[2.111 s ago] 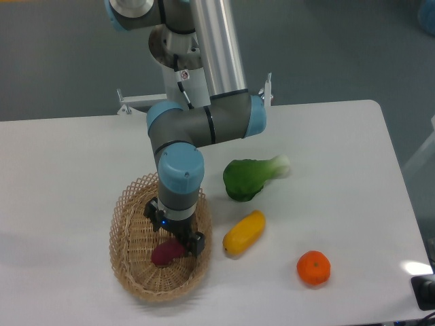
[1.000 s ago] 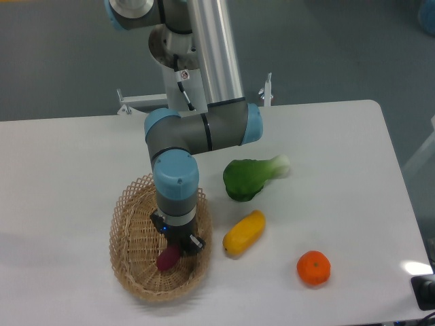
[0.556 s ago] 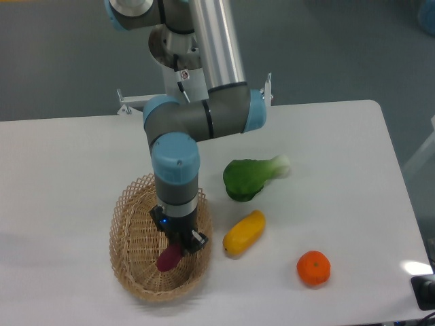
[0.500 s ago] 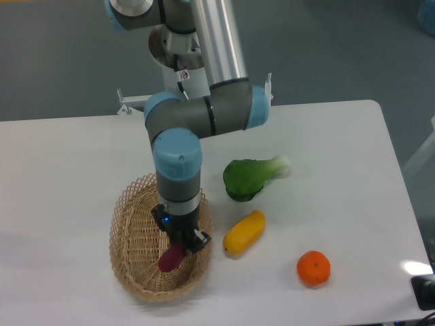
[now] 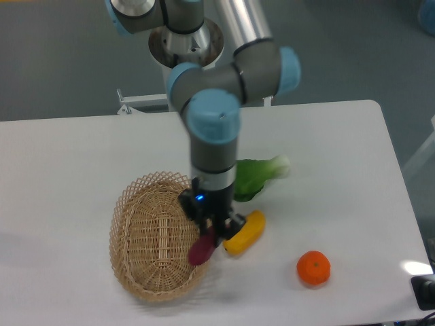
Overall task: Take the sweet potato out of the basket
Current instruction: 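Lift the sweet potato out of the basket and carry it away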
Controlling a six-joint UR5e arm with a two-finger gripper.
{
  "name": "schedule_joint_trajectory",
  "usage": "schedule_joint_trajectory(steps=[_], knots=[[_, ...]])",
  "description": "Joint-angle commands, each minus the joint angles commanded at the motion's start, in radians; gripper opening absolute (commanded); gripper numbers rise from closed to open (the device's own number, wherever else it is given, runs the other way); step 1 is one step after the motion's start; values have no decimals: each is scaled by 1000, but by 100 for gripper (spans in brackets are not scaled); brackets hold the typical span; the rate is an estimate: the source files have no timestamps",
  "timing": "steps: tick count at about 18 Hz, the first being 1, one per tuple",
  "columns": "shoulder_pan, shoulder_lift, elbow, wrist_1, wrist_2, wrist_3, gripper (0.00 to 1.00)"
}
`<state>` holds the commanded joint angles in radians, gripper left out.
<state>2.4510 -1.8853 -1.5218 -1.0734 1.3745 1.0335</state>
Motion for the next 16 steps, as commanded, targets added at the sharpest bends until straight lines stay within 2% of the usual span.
schedule_joint_trajectory(steps=[2,4,7,12,16], knots=[[54,26,17,-61,-14,57,25],[101,28,28,-111,-15,127,25],[164,35,26,-148,-14,224,25],[252,35,17,-157,-9,339,25],[290,29,25,-143,-3,358,25]])
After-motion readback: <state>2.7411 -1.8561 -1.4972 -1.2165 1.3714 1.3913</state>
